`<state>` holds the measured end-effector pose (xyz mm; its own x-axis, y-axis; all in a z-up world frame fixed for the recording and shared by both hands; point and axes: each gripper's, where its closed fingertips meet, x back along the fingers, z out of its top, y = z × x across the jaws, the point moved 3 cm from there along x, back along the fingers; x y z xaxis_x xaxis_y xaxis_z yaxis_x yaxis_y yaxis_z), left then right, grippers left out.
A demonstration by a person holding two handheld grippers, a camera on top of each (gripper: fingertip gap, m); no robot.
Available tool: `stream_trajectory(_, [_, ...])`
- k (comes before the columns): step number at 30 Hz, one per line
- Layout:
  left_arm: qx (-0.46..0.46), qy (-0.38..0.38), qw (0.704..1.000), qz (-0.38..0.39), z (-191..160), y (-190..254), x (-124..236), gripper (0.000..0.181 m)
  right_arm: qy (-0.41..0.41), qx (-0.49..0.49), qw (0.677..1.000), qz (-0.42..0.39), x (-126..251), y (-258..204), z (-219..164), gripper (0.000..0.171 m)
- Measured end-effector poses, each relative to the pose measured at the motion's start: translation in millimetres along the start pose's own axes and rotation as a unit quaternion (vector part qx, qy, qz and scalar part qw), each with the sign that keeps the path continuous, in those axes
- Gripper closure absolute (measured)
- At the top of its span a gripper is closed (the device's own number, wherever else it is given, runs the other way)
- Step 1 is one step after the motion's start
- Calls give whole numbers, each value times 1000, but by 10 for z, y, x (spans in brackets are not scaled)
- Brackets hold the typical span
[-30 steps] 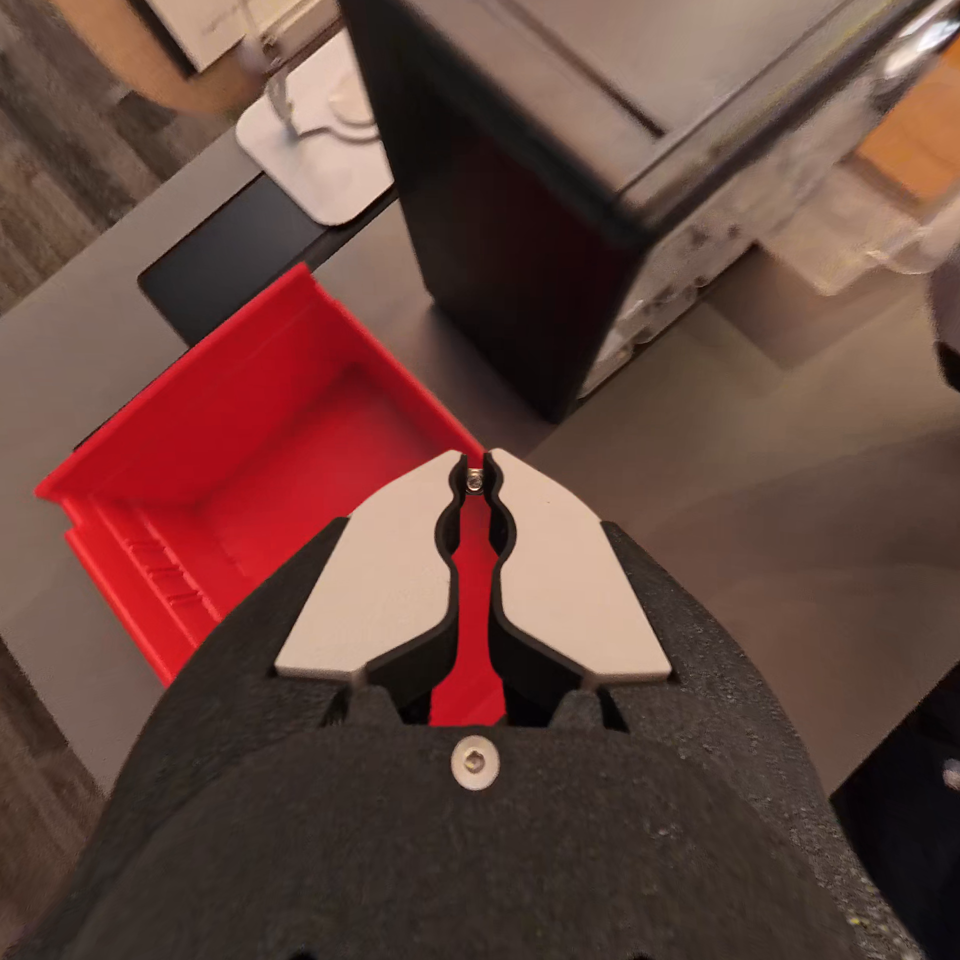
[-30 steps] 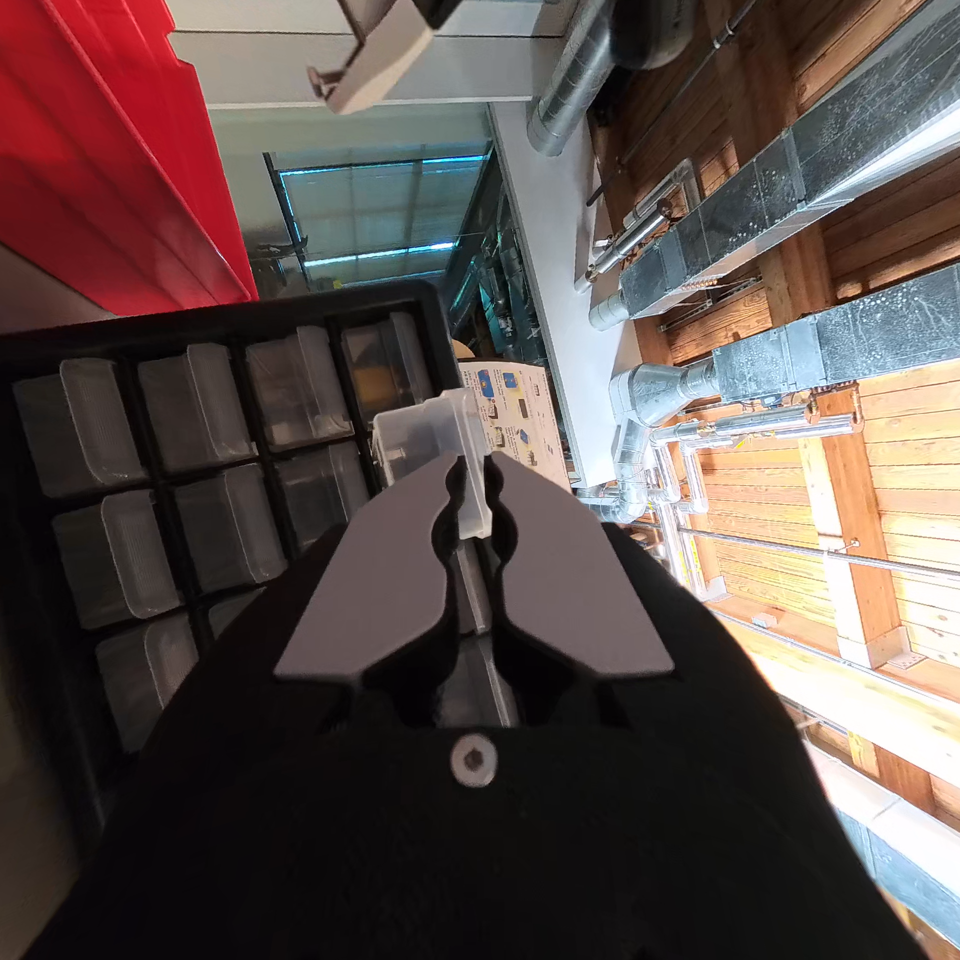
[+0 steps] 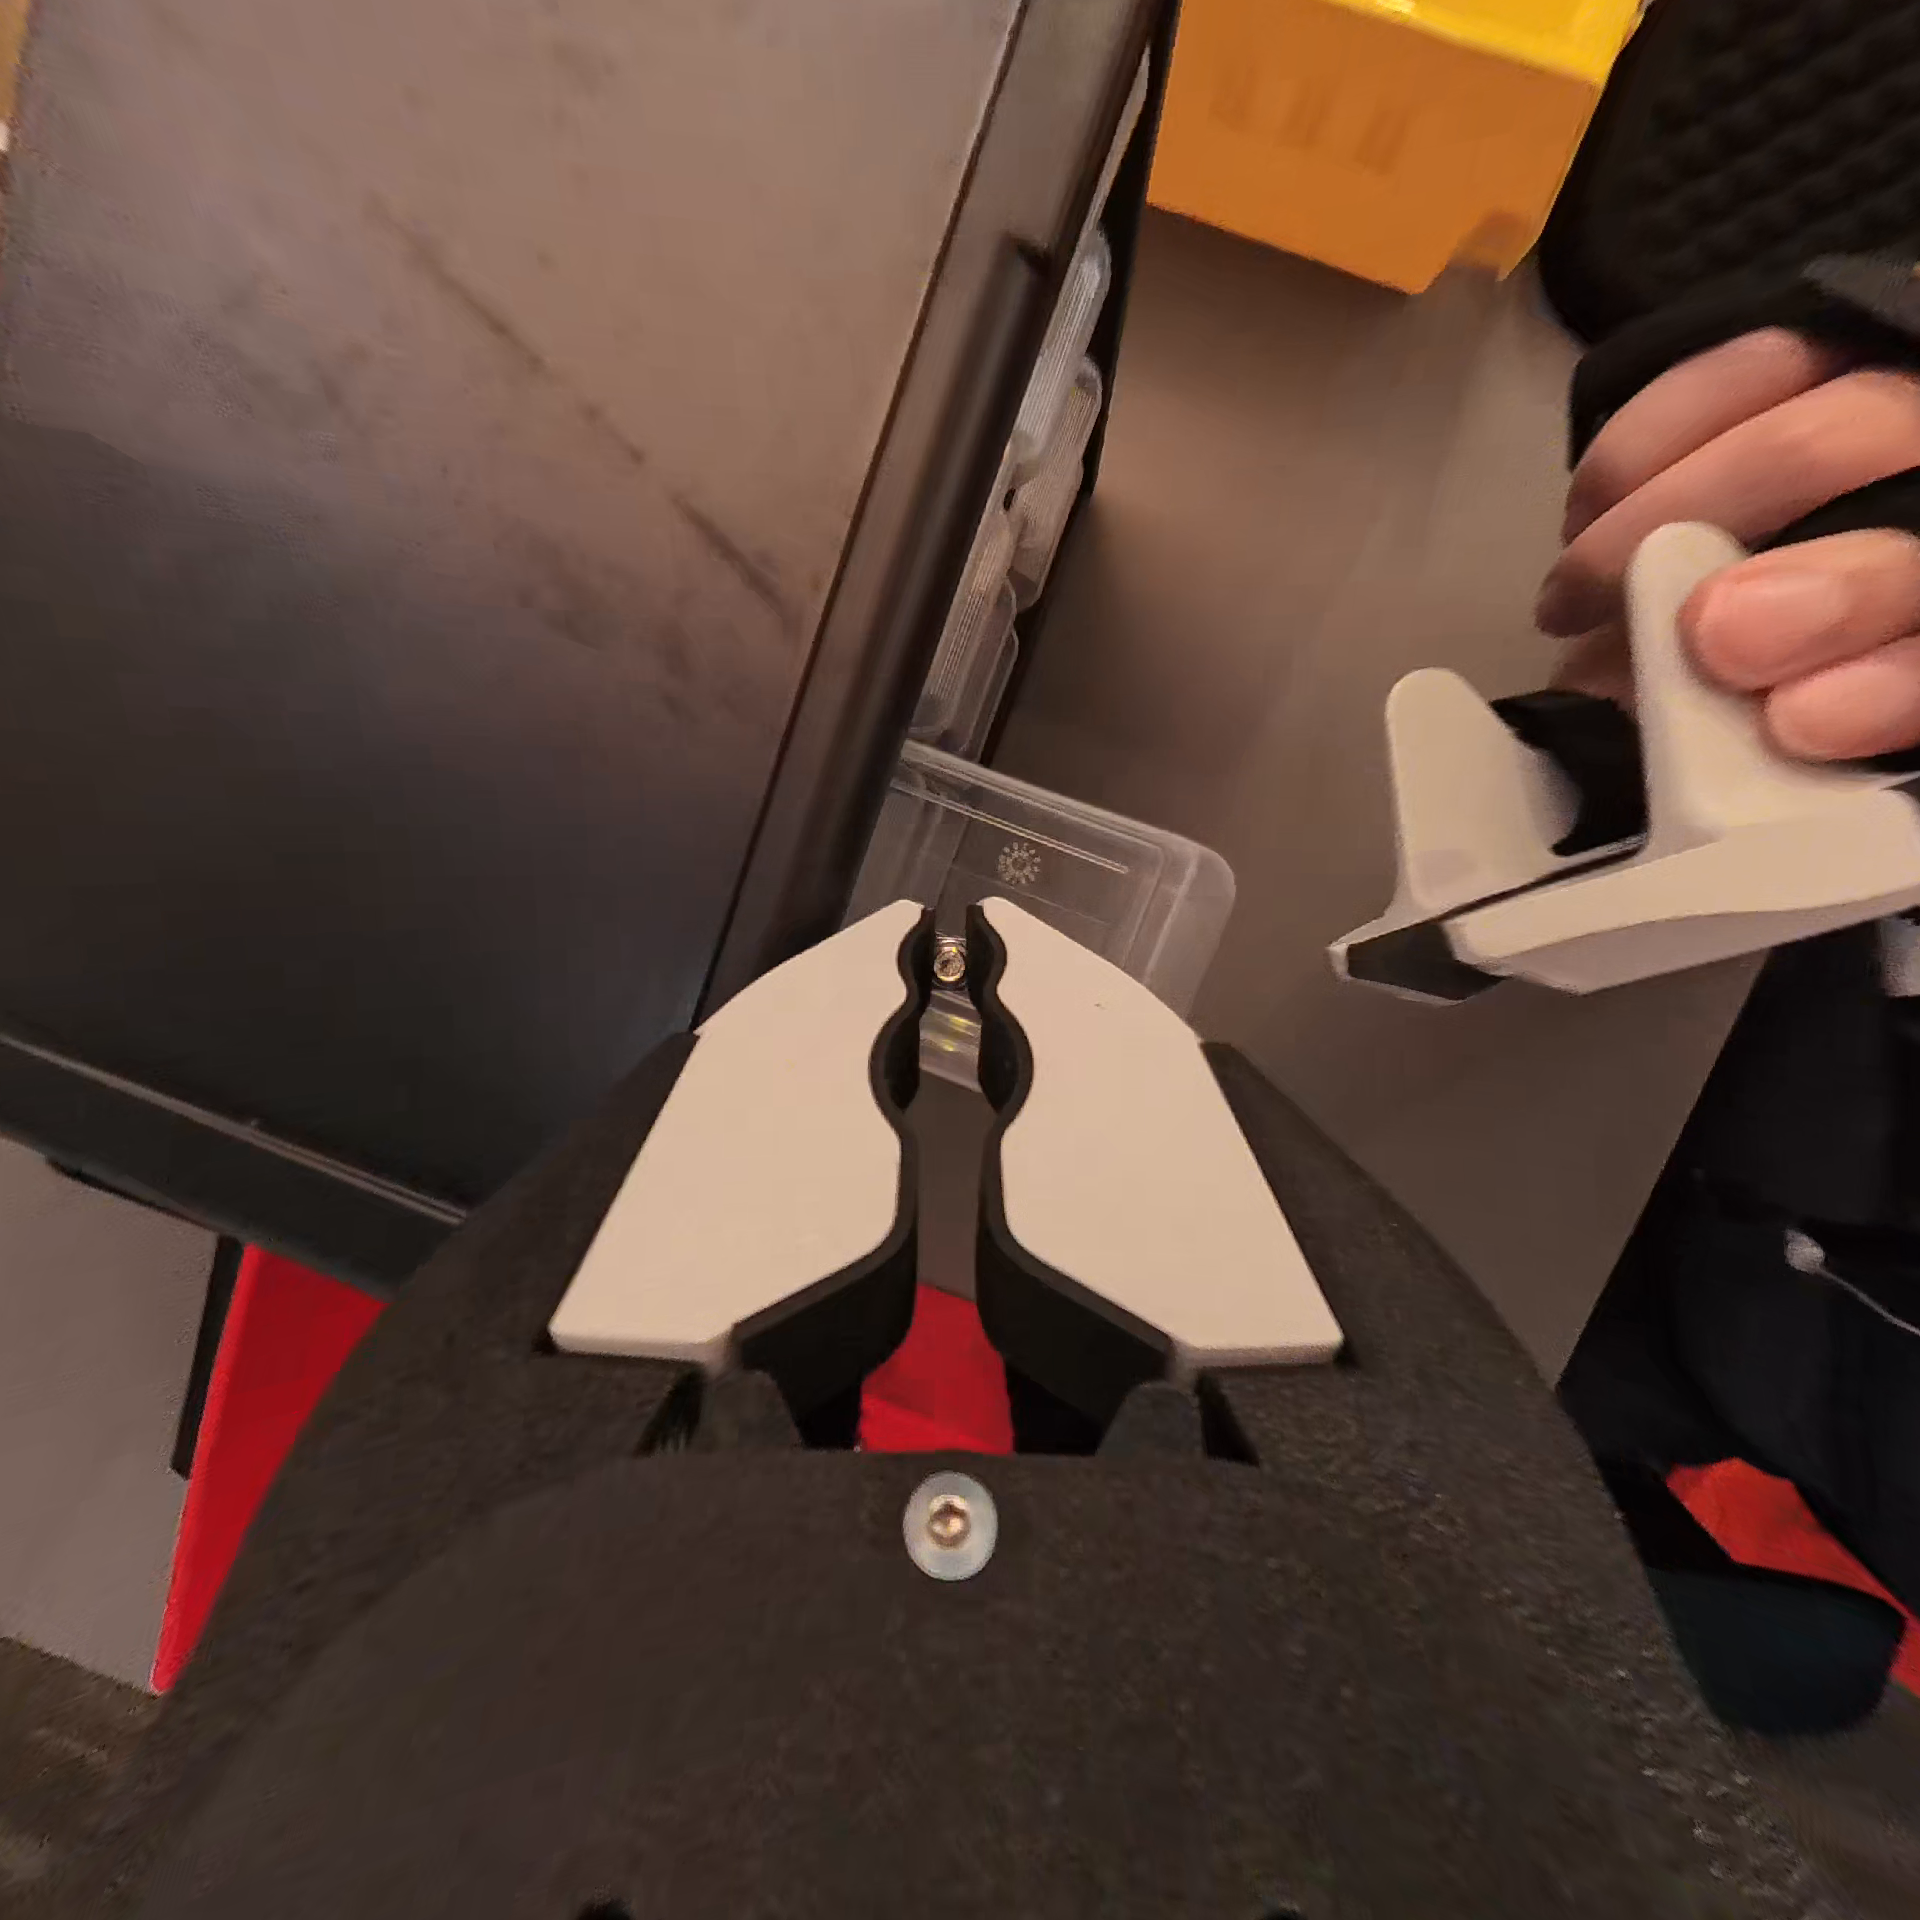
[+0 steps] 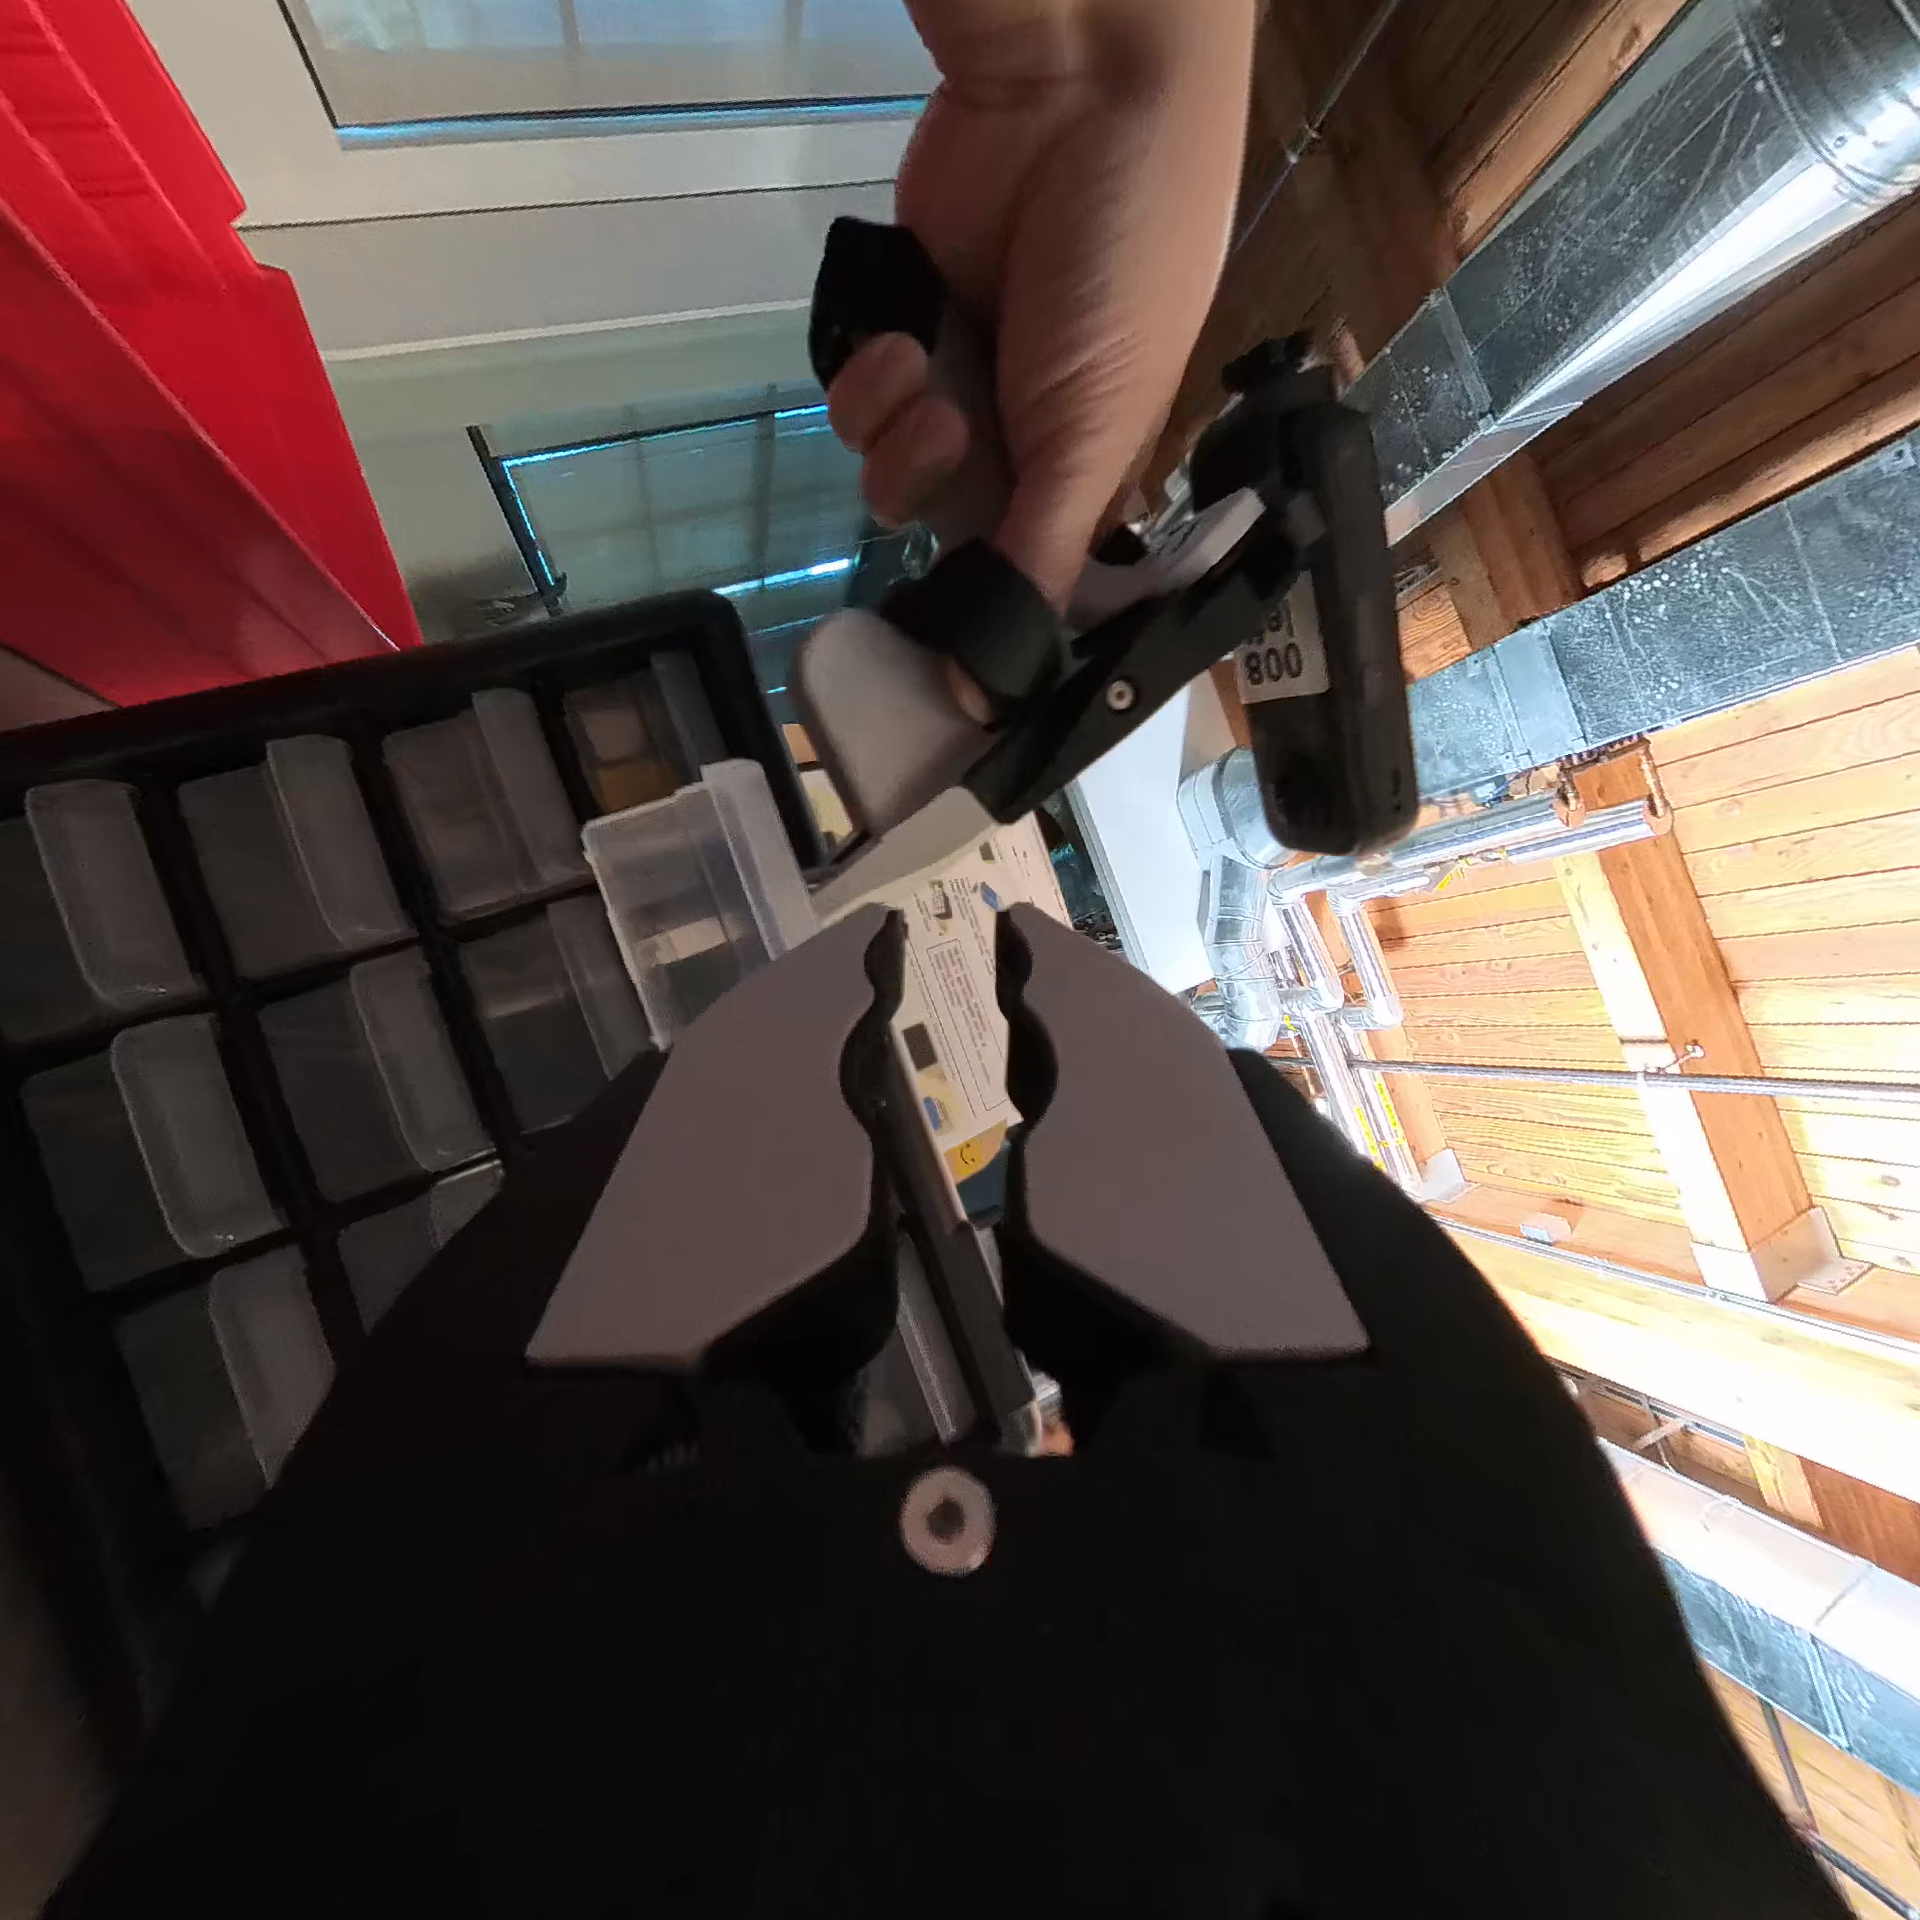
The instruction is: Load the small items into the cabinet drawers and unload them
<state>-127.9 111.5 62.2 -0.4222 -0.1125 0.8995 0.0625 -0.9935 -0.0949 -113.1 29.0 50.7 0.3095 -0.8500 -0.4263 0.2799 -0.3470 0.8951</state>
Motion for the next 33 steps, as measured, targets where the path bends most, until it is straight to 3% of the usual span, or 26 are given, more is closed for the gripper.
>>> stream_trajectory(8, [2, -11, 1000, -29, -5, 45, -145, 176, -30, -9, 999, -33, 35, 281, -234, 154])
stream_trajectory(21, [-2, -12, 999, -38, -11, 73, -137, 168, -46, -10, 999, -17, 15, 232, -341, 154])
stream_trajectory(28, [5, 81, 997, 1, -2, 103, 297, 166, -13, -24, 998, 59, -19, -94, -156, 154])
stream_trajectory(33, [36, 149, 984, 96, -318, 72, 729, 166, 0, -5, 995, 100, -70, -350, 2, 153])
